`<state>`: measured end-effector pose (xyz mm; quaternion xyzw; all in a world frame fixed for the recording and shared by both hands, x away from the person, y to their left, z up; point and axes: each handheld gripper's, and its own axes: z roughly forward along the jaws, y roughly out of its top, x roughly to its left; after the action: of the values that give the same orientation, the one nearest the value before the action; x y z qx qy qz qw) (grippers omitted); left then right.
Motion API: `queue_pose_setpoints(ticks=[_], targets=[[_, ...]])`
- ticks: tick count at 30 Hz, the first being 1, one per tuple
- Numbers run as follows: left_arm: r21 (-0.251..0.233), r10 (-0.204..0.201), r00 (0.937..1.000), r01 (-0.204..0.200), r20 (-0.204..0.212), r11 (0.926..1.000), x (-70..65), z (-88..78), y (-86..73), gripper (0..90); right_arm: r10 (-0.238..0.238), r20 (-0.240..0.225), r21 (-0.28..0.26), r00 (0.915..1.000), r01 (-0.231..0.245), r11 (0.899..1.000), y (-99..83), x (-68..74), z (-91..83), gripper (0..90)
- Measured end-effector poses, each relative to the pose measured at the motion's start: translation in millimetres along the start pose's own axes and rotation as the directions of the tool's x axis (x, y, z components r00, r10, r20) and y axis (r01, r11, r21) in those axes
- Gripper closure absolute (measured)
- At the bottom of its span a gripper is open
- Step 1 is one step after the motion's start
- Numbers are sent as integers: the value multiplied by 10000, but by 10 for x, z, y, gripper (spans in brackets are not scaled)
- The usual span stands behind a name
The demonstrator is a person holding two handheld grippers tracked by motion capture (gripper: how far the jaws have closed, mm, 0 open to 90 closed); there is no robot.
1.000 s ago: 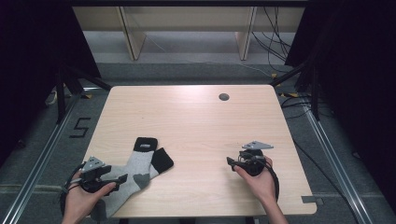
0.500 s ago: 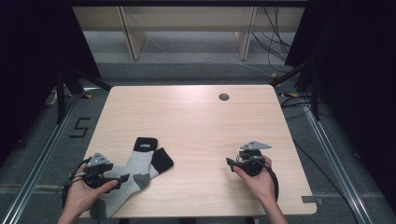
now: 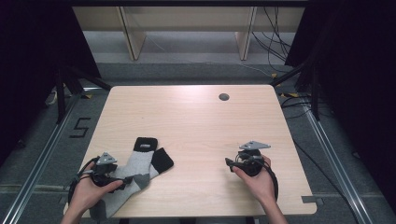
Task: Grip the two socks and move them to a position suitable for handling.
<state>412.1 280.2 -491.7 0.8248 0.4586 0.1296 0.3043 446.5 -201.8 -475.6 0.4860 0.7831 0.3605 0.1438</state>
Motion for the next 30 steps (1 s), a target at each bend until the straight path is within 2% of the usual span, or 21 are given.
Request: queue_pose_setpoints(ticks=[1, 3, 5, 6, 7, 8, 11, 12, 13, 14, 15, 17, 19, 20, 23, 24, 25, 26, 27, 29, 30], targets=[[-11, -335, 9994, 335, 63, 9994, 10, 31, -21, 138, -93, -54, -72, 9999, 93, 9999, 2, 2, 4, 372], [-1, -637, 9979, 637, 98, 9980, 22, 38, -38, 138, -339, -144, -244, 9993, 335, 9991, -2, -14, 27, 372], [-8, -714, 9973, 715, 174, 9974, 22, 36, -45, 151, -319, -178, -216, 9993, 315, 9993, -1, -11, 27, 372], [59, -825, 9965, 824, 145, 9966, 22, 37, -43, 162, -69, -146, 9, 9999, 69, 10000, 0, 12, 17, 372], [59, -825, 9965, 824, 145, 9966, 22, 37, -43, 170, -69, -146, 9, 9999, 69, 10000, 0, 12, 17, 372], [113, -1010, 9949, 1009, 24, 9948, 12, 45, -27, 180, -85, -46, 29, 10000, 85, 10000, 0, 22, 23, 372], [225, -1094, 9940, 1094, -33, 9937, 6, 49, -6, 212, -342, -157, -67, 9993, 341, 9994, -2, 13, 36, 372], [339, -1150, 9933, 1151, -63, 9928, 0, 46, 15, 234, -2, -317, -22, 9995, 2, 10000, -6, 40, 37, 373], [339, -1150, 9933, 1151, -63, 9928, 0, 46, 15, 252, -2, -317, -22, 9995, 2, 10000, -6, 40, 37, 373], [722, -1003, 9950, 998, 35, 9924, 18, 19, 34, 284, -30, -408, 83, 9992, 34, 10000, -4, 34, 30, 373], [679, -1073, 9942, 1067, 48, 9920, 17, 15, 36, 314, -49, -425, 112, 9991, 54, 9999, -4, 32, 27, 372], [640, -1261, 9918, 1245, 213, 9902, 17, -1, 33, 438, 185, -281, -54, 9994, -186, 9998, -16, 54, 32, 372], [521, -1372, 9900, 1354, 325, 9894, 14, -1, 23, 548, 234, -391, -62, 9990, -236, 9997, -12, 50, 25, 372], [432, -1502, 9871, 1479, 561, 9881, 20, -7, 1, 588, -275, -261, -119, 9993, 272, 9996, -4, 9, 16, 373], [285, -1685, 9837, 1670, 632, 9855, 19, -3, -14, 624, -358, -254, -167, 9990, 353, 9992, -4, -1, 20, 372], [143, -1790, 9823, 1785, 548, 9838, 12, 9, -20, 647, -115, -295, -57, 9995, 113, 9999, -9, 12, 18, 372], [142, -1798, 9821, 1792, 564, 9837, 8, 7, -20, 654, -201, -259, -75, 9995, 199, 9998, -8, 5, 18, 372], [228, -1647, 9843, 1635, 630, 9863, 11, -5, -19, 662, -203, -270, -91, 9994, 200, 9998, -9, 8, 19, 372], [215, -1690, 9834, 1679, 662, 9856, 10, -7, -22, 668, -197, -453, -152, 9988, 191, 9997, -11, 4, 32, 372], [86, -1814, 9817, 1813, 585, 9834, -3, -1, -25, 677, -178, -454, -154, 9988, 171, 9997, -11, 6, 33, 372], [139, -1599, 9853, 1594, 595, 9871, -3, -17, -29, 682, -149, -431, -150, 9990, 143, 9998, -10, 5, 35, 372]])
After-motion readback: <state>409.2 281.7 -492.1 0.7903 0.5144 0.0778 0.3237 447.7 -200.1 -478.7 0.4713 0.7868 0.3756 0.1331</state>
